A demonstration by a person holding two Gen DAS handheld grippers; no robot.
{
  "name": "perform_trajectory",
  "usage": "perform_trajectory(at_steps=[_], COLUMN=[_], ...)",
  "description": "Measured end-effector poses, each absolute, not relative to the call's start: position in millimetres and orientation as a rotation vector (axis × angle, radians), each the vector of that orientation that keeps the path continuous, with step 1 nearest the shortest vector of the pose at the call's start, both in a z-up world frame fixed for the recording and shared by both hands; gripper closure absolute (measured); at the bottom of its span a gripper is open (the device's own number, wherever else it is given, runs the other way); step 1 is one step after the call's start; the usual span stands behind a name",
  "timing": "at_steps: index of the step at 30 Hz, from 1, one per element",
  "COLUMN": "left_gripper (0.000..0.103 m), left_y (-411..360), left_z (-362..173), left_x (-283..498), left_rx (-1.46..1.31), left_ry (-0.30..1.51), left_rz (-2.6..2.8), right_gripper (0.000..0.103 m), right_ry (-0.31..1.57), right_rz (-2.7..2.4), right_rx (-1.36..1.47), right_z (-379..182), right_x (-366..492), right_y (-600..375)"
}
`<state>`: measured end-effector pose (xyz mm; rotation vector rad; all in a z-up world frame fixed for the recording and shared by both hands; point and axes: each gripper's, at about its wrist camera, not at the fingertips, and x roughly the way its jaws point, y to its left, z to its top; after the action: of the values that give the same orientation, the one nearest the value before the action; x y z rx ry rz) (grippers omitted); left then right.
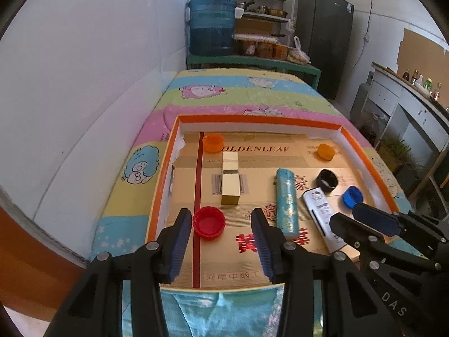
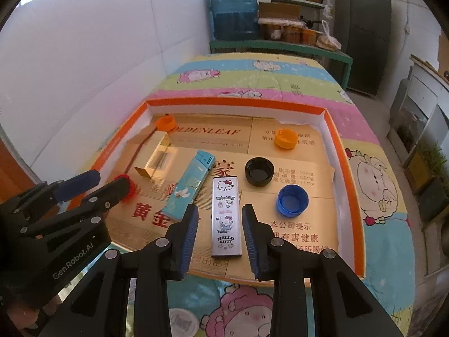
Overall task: Organize rigid objects
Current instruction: 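Open the left tool to drop the red cap while the right tool releases the Hello Kitty box, then move both open tools out of the lid toward the clear tube and white cap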
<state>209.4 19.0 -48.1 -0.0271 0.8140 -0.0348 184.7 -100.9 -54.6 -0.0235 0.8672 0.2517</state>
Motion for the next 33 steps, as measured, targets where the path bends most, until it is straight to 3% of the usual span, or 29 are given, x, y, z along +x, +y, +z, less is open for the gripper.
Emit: perform_trajectory(at_steps=[6, 10, 33], left_gripper=[0.059, 0.059, 0.059], left_y=[19, 18, 33], left_z=[-33, -26, -28], left_x=[197, 191, 144], left_rx=[-0.041, -0.042, -0.057], left_ry=[0.774, 0.758, 0.766], left_rz=[-0.049, -0.056, -0.096], right_gripper=[0.069, 0.058, 0.055], right_ry=[0.851, 0.838, 0.923], right_rz=[0.265, 0.270, 0.308], right_rx=[-0.009, -0.008, -0.035], right_z=[-44, -37, -69], right_x=[170, 161, 104], right_y=[-103, -104, -106])
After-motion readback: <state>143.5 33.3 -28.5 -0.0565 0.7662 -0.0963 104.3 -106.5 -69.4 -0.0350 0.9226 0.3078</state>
